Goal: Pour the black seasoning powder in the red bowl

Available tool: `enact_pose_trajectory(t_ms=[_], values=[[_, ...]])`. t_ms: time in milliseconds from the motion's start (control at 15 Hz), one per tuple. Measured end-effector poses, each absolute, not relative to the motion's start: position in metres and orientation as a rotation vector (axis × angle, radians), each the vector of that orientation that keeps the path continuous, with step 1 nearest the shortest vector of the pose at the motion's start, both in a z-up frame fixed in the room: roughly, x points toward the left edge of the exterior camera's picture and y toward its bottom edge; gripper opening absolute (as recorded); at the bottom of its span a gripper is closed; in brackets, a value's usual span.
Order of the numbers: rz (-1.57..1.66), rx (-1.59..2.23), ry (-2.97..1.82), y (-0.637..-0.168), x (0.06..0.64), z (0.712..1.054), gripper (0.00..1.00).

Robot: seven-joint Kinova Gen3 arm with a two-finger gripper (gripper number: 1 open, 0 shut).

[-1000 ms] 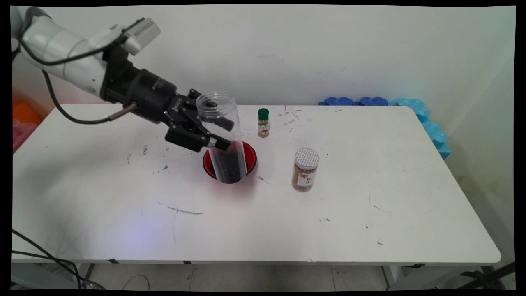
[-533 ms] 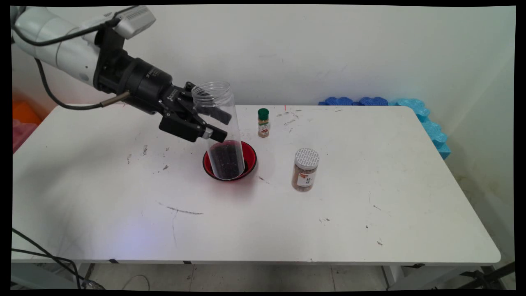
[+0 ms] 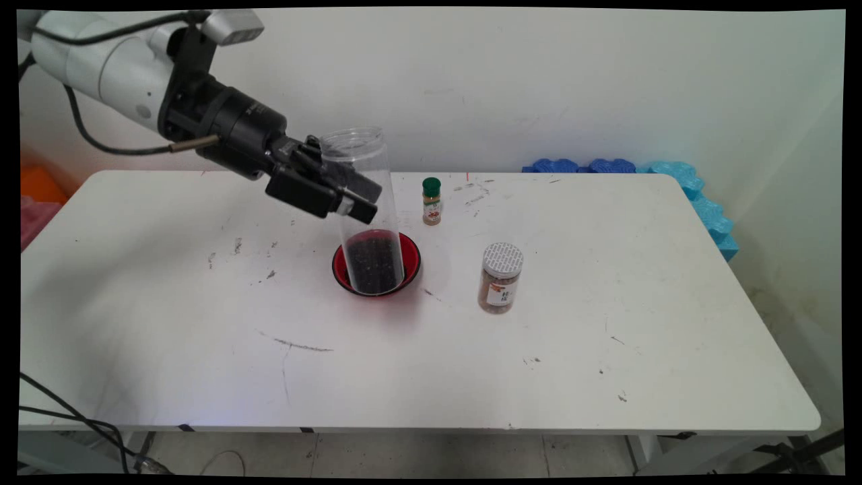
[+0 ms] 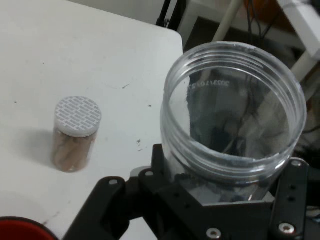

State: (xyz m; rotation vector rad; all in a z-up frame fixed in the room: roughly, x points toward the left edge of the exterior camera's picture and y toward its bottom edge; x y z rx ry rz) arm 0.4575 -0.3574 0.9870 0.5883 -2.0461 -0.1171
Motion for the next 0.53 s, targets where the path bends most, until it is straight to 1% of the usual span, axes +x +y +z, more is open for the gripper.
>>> enact_pose_trajectory(t_ms=[533], values=[[-0.288,0.825,-1.940,-0.3681,0.4589,0.9797,0.00]])
